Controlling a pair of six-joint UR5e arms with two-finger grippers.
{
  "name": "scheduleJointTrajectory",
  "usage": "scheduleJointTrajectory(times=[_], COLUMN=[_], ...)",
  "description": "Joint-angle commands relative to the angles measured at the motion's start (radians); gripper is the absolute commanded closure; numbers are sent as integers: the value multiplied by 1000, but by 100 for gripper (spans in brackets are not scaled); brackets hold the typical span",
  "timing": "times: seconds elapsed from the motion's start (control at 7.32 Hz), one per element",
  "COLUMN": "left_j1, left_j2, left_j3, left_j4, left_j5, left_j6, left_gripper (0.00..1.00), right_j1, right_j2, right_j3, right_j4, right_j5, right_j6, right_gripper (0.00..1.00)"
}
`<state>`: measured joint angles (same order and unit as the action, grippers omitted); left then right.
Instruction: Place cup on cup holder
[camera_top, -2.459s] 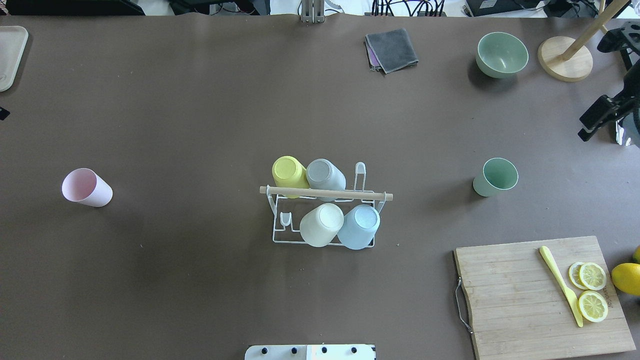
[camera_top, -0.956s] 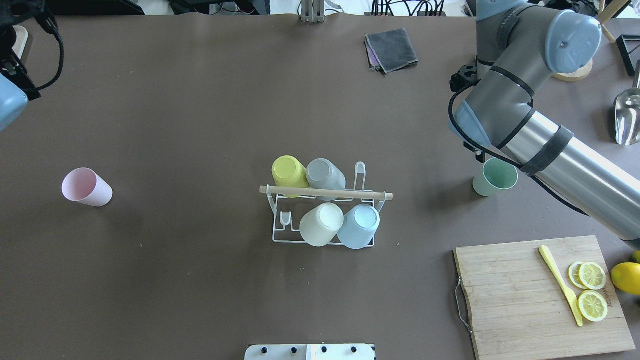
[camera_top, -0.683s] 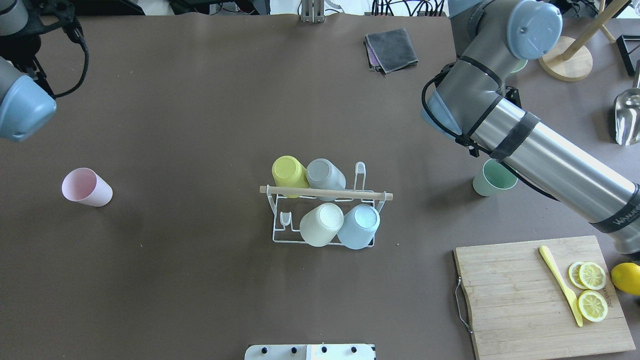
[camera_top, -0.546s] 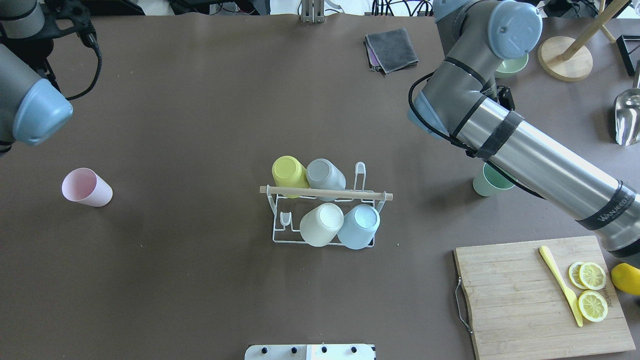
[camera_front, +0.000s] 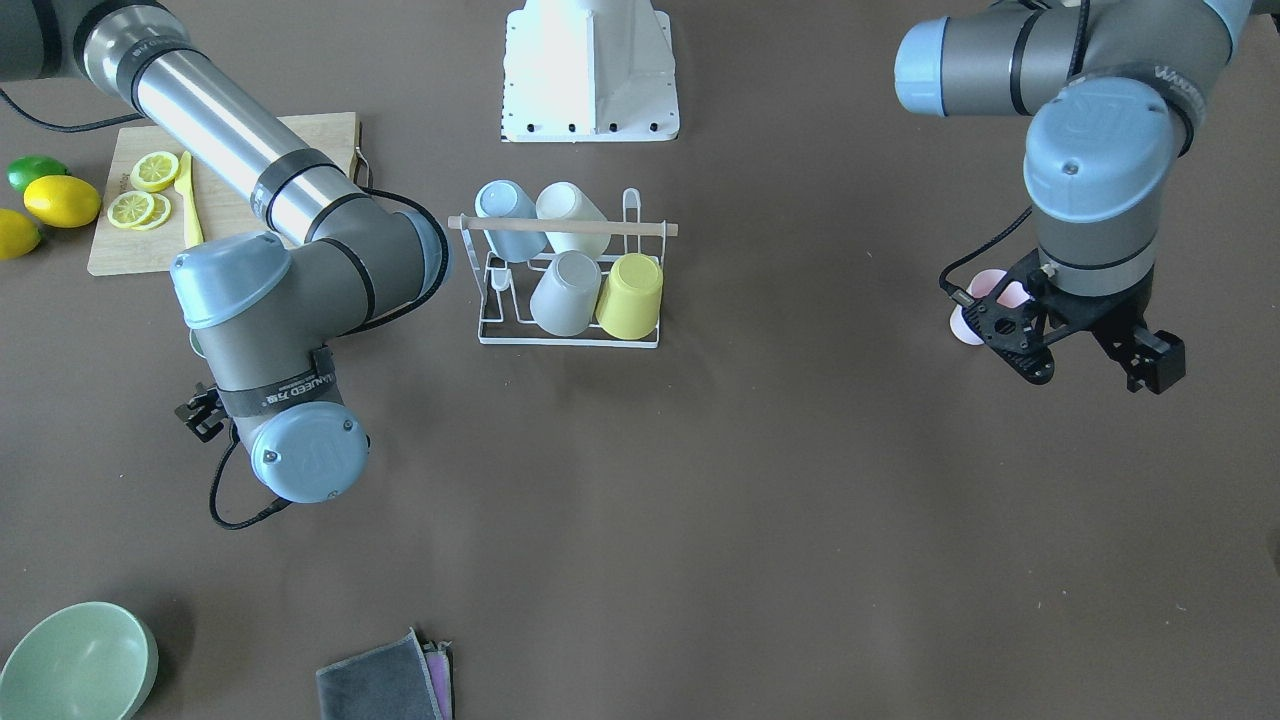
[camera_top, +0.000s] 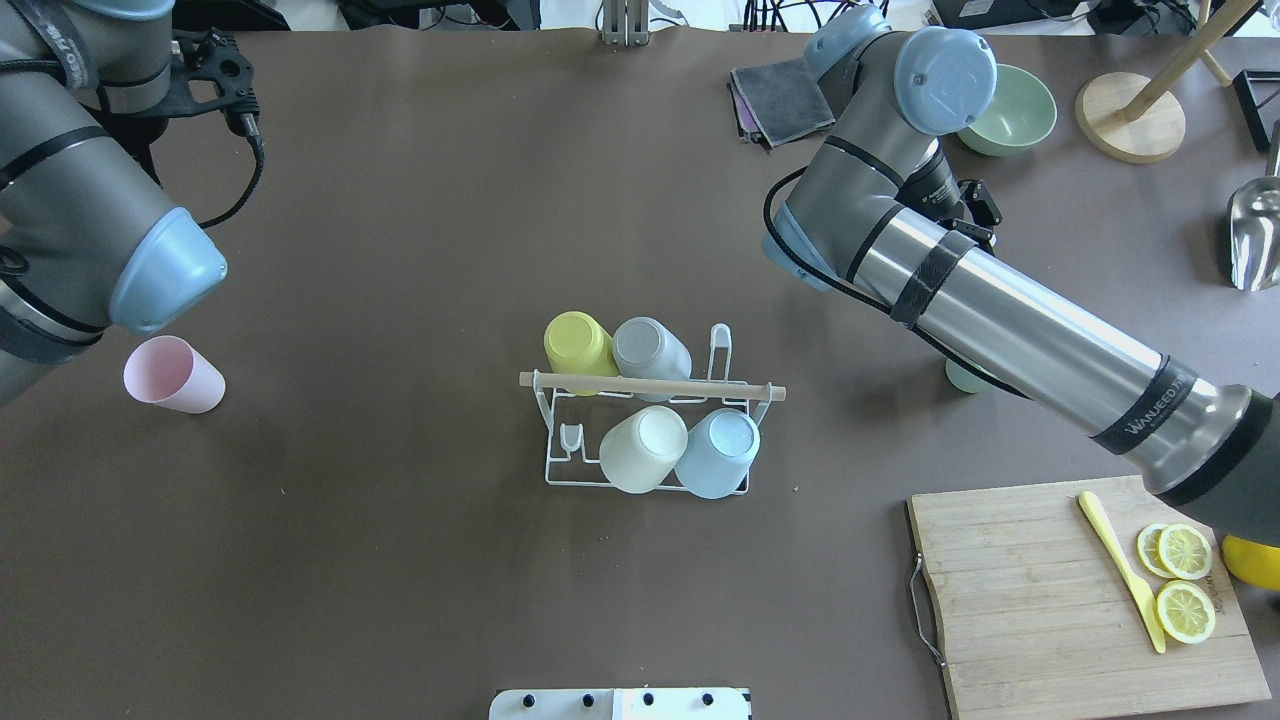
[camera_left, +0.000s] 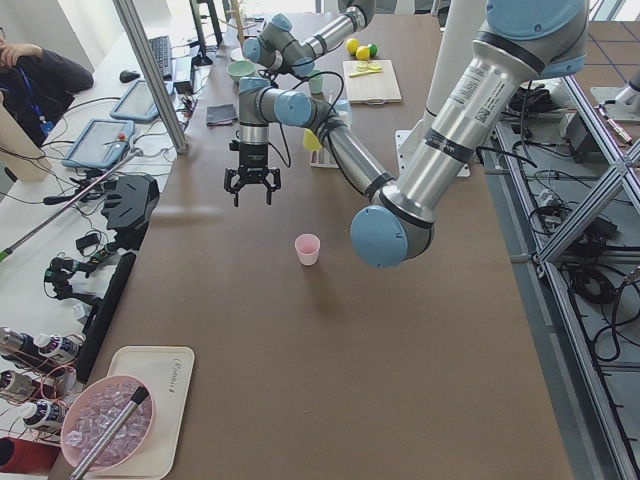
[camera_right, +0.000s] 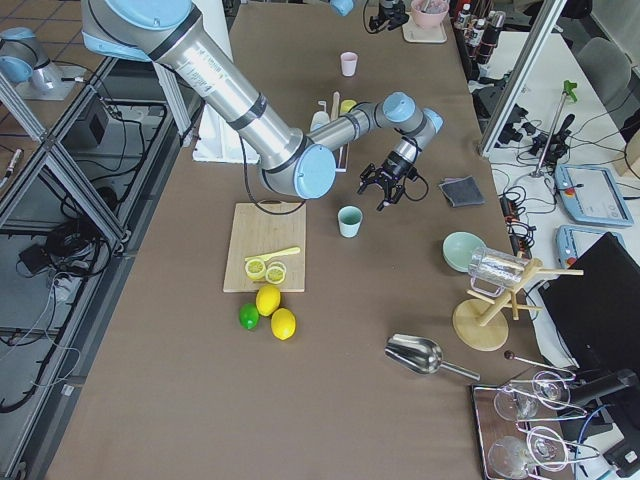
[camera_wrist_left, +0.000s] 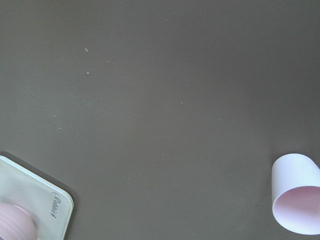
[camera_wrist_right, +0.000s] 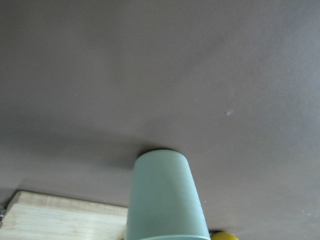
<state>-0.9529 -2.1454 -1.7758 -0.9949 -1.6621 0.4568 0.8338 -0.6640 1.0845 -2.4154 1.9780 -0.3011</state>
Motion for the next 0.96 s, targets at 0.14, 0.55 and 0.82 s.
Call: scheduleJointTrajectory(times=[0.14, 0.55, 0.82], left_j1=[193, 353, 367], left_j2=[-10, -33, -43], left_j3=[15, 97, 160], left_j4=[94, 257, 263], left_j5=[185, 283, 283], left_j6=[-1, 0, 0], left_gripper=[2, 2, 2], right_j1=[-22, -21, -27], right_j2=[20, 21, 15], right_j3=[-78, -94, -107], right_j4=[-16, -18, -16], right_j5=[-42, -36, -28], right_j6=[-81, -107, -108], right_gripper=[0, 0, 0])
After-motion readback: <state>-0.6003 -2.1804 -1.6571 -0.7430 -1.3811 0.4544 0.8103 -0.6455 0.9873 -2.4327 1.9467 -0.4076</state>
